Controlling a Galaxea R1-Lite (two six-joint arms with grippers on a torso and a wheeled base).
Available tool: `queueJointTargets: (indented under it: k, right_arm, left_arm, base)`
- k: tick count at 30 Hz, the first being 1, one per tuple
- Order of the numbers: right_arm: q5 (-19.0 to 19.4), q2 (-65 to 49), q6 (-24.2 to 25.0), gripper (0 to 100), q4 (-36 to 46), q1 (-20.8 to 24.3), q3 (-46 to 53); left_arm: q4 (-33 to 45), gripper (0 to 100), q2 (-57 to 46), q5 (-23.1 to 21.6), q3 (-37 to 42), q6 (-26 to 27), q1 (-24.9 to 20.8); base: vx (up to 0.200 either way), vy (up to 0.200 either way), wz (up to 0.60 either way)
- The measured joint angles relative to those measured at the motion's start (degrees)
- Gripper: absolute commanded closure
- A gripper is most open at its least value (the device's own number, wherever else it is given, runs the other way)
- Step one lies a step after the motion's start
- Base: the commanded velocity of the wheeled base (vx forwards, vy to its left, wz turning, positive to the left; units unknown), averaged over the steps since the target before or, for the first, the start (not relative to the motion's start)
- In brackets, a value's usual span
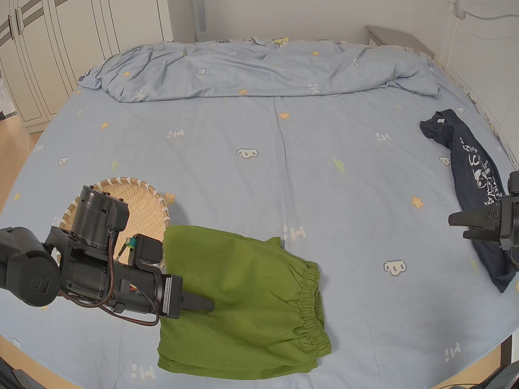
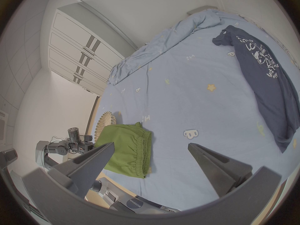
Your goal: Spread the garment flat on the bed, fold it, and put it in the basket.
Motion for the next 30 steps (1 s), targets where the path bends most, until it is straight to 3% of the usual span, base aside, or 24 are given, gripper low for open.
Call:
queueJointTargets:
  k: [9, 20, 30]
  right_arm:
    - [0.0, 0.0, 0.0, 0, 0.0, 0.0, 0.0]
    - [0.0, -0.3, -0.2, 0, 0.0, -0.9, -0.3]
    - [0.0, -1.6, -0.3, 0, 0.0, -1.0, -0.6]
  left_arm:
    - [0.1, 100, -1.0, 11.5, 0.1, 14.0, -1.7]
    - [7.4, 100, -11.3, 12.9, -6.6, 20.4, 0.1]
    - [9.0, 100, -21.2, 13.1, -9.8, 23.7, 8.4]
  base:
    - [0.0, 0.0, 0.0]
    - [0.0, 0.0, 0.0]
    - [0.0, 0.0, 0.0]
